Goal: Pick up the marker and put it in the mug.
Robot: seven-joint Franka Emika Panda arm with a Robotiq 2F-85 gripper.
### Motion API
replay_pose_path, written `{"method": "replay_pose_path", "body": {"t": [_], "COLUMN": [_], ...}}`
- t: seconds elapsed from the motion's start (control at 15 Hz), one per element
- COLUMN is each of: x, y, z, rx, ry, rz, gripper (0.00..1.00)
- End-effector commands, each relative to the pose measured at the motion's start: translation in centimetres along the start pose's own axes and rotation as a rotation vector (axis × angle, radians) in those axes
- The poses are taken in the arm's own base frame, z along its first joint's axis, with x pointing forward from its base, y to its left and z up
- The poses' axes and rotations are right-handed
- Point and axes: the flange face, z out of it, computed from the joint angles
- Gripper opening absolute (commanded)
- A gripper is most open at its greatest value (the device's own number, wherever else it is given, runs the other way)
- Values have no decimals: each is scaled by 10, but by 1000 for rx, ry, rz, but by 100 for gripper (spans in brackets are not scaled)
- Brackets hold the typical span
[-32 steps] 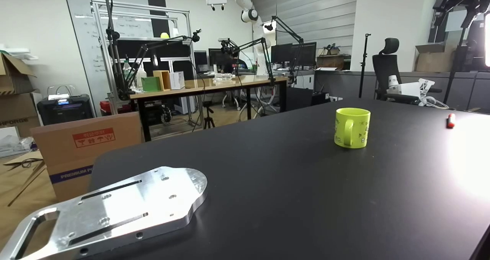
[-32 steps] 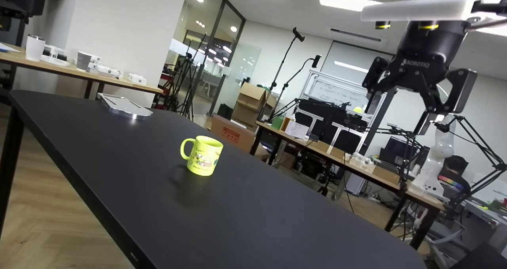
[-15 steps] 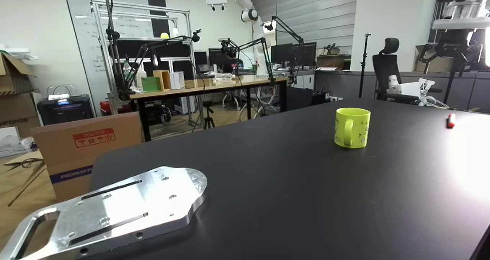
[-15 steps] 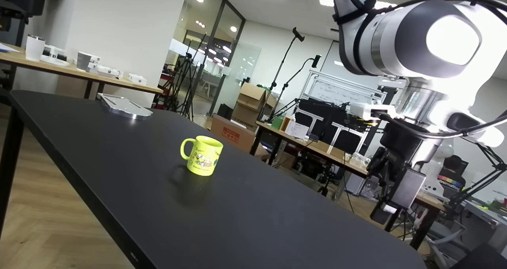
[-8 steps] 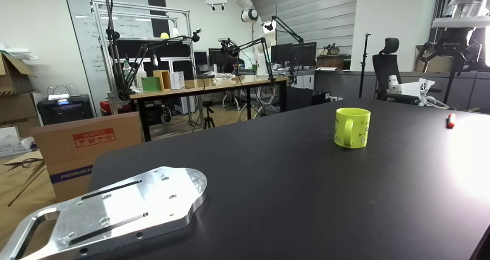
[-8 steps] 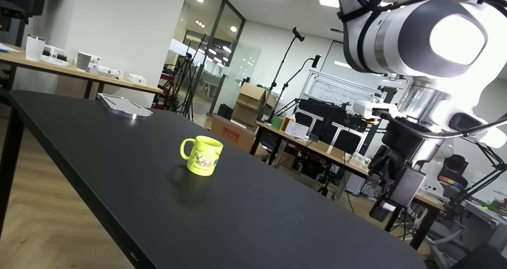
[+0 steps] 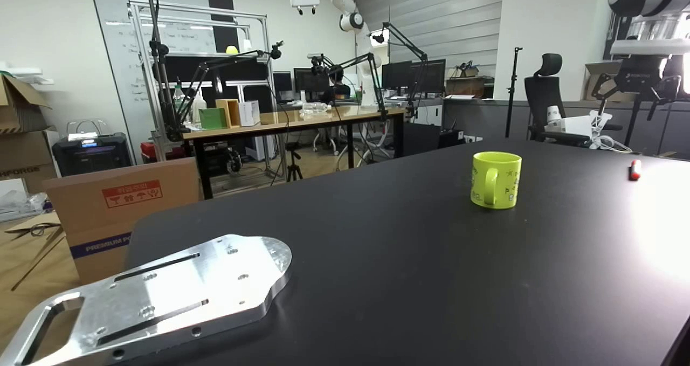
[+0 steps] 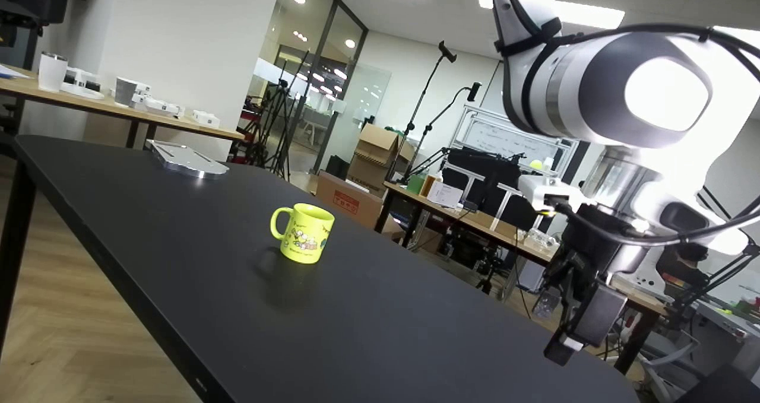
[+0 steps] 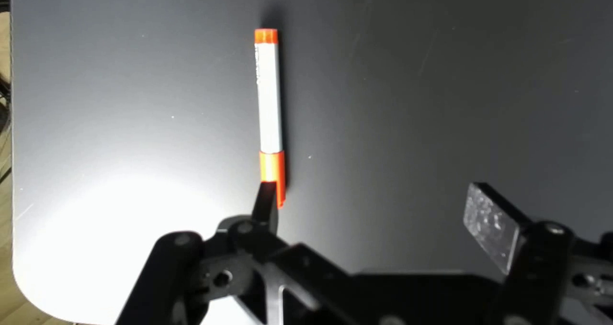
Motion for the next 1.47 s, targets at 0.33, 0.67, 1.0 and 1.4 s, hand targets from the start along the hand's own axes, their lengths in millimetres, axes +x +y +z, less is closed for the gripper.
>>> {"method": "replay_pose_path", "body": {"t": [0.33,0.67,1.0,1.4], "x": [0,-7,-24,-40], "y": [60,63,52,42], "z": [80,103,119,125], "rx": [-107,-100,-73,-51], "ry": [29,1,-20,4], "rz": [48,13,-57,-69], "gripper": [100,100,100,55]}}
